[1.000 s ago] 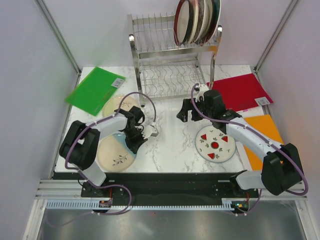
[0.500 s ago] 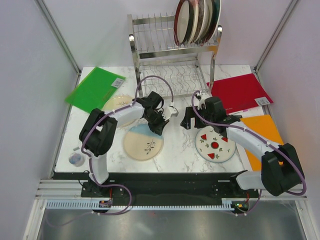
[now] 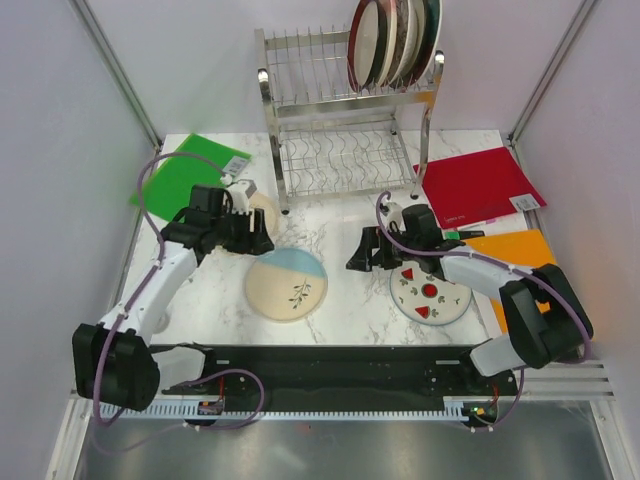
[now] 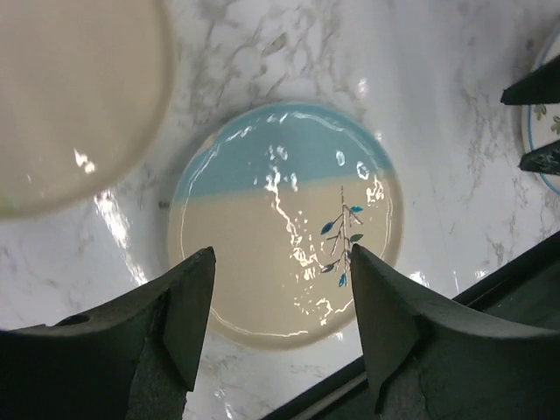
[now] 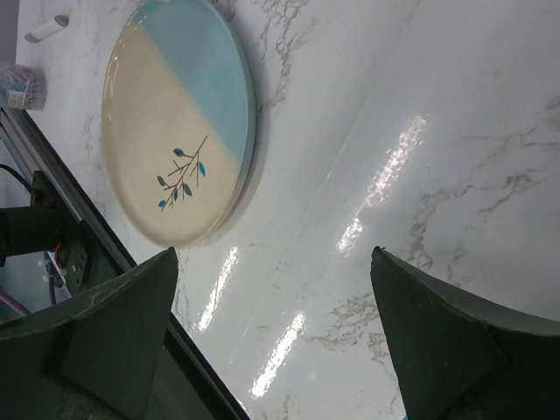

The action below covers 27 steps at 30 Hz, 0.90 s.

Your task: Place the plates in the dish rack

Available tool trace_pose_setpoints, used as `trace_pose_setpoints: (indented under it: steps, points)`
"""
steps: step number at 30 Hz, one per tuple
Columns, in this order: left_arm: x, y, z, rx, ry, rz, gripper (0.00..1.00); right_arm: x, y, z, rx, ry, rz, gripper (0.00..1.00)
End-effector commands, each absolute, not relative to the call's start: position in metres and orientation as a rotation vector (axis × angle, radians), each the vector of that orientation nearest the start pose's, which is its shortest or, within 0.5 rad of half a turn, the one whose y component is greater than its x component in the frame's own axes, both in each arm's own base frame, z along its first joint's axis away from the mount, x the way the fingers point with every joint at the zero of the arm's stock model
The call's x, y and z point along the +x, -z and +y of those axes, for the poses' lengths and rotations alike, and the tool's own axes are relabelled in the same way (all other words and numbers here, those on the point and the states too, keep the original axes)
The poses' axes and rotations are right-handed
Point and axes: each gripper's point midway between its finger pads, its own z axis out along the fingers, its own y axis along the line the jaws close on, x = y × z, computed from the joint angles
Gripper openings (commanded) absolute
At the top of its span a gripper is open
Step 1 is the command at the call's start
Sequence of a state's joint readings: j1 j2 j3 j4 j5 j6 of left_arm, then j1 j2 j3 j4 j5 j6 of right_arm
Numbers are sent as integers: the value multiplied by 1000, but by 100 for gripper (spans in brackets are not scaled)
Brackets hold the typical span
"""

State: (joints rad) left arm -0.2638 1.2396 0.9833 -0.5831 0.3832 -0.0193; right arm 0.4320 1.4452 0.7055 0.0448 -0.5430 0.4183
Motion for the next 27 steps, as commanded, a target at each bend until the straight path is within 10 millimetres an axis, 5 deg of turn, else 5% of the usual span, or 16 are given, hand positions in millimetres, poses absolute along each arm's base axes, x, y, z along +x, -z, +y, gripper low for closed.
trace_pose_setpoints:
  steps: [1,9,18,21,27]
  points:
    - [260,-98,-120,-123,649,2622,70,285,-100,273,-392,-1159,2280,98]
    - [255,-49,-92,-420,610,2700,68,285,-61,299,-378,-1204,2399,96]
    - [257,-24,-88,-474,600,2746,67,285,-39,316,-356,-1237,2458,95]
    - [258,-18,-98,-438,683,2762,58,281,-30,321,-346,-1277,2489,95]
    - [249,-12,-120,-413,899,2757,9,265,-15,329,-354,-1385,2550,91]
